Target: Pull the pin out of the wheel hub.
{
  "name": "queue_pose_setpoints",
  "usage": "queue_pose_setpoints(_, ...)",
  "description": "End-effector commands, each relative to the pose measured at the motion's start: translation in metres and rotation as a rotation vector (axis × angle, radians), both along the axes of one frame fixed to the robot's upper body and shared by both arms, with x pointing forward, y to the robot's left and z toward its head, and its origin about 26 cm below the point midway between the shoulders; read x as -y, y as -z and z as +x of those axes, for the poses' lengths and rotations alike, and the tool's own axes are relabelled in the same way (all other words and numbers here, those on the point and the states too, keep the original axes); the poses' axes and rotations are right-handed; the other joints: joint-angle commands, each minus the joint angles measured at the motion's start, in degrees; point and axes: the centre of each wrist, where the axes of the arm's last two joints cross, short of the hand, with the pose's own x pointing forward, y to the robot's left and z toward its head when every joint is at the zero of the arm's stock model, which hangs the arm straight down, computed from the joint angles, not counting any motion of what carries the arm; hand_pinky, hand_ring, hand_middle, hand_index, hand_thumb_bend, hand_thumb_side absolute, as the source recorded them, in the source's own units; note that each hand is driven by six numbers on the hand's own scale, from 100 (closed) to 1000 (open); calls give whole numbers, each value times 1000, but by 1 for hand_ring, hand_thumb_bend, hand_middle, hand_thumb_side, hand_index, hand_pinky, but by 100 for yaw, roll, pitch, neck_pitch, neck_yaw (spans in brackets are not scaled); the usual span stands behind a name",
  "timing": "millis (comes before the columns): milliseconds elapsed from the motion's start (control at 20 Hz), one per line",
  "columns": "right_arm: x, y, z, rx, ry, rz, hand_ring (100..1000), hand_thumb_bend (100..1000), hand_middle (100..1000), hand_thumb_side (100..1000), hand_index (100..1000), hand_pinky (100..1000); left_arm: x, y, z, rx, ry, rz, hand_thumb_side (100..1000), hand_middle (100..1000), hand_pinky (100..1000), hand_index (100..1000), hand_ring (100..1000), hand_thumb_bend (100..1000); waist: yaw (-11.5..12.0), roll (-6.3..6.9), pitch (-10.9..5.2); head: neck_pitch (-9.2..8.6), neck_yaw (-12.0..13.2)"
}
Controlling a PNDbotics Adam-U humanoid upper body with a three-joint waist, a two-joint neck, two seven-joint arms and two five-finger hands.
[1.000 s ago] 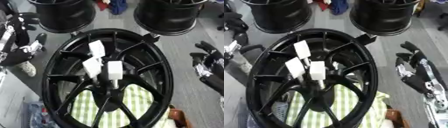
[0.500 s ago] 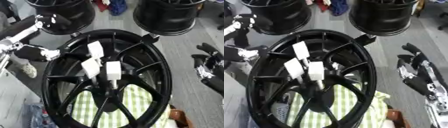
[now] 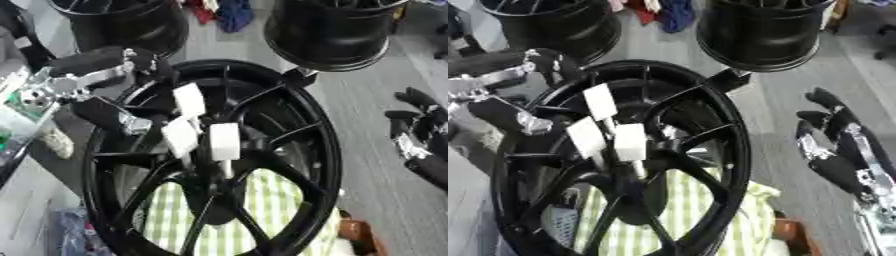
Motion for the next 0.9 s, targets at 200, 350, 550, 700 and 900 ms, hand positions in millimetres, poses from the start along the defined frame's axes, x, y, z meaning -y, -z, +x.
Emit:
queue_pose_setpoints(200,3,-7,0,17,-7,-31,804,100,913,364,974,850,15,1,3,-47,21,104,517,744,580,857,721,380,-5,-13,-87,28,-12)
queue_pose_setpoints(350,4,-7,0,17,-6,-32,804,100,913,364,974,850,19,3,3,-64,33,136,512,697,573,850,714,374,-8,-11,-88,28,-6)
queue_pose_setpoints(550,4,-7,0,17,-7,-33,804,100,913,363,974,850,20,5,4,-84,43,172,515,682,560,845,697,372,-7,-3,-88,28,-5)
queue_pose_setpoints(700,4,-7,0,16,-7,-34,804,100,913,364,974,850,22,6,4,-99,54,187,516,679,560,845,698,373,-6,0,-88,28,-4)
queue_pose_setpoints(900,4,-7,0,18,-4,-34,804,100,912,363,974,850,20,1,2,-88,51,189,507,685,569,843,725,360,0,1,-91,28,-8)
